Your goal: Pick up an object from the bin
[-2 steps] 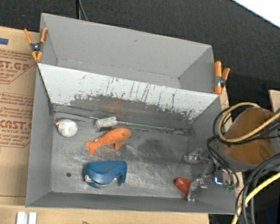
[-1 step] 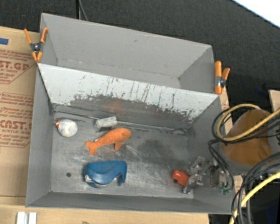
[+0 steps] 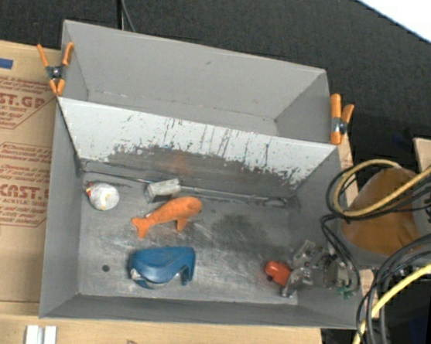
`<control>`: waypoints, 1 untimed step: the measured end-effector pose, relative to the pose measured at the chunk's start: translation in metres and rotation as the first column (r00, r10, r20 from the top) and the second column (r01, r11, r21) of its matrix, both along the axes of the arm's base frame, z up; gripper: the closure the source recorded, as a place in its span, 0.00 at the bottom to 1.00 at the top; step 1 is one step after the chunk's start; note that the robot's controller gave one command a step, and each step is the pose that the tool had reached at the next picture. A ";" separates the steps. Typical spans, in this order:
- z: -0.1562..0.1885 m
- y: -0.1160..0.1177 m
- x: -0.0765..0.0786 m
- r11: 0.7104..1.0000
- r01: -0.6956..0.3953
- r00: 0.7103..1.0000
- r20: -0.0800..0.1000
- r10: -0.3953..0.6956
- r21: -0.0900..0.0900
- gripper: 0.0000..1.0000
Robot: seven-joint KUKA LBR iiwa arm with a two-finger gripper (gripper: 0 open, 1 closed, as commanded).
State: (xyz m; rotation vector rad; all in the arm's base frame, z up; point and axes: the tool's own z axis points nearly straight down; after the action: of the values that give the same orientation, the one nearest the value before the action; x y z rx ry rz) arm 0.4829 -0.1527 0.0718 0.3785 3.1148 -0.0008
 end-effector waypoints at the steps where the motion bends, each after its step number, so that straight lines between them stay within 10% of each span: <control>1: 0.001 0.000 0.000 1.000 0.000 1.000 -0.001 0.000 0.000 1.00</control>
Offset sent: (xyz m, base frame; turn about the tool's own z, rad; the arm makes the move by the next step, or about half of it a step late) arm -0.0002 0.0001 0.0527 0.0000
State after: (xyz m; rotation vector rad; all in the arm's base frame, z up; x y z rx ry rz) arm 0.4827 -0.1525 0.0728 0.3789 3.1157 -0.0006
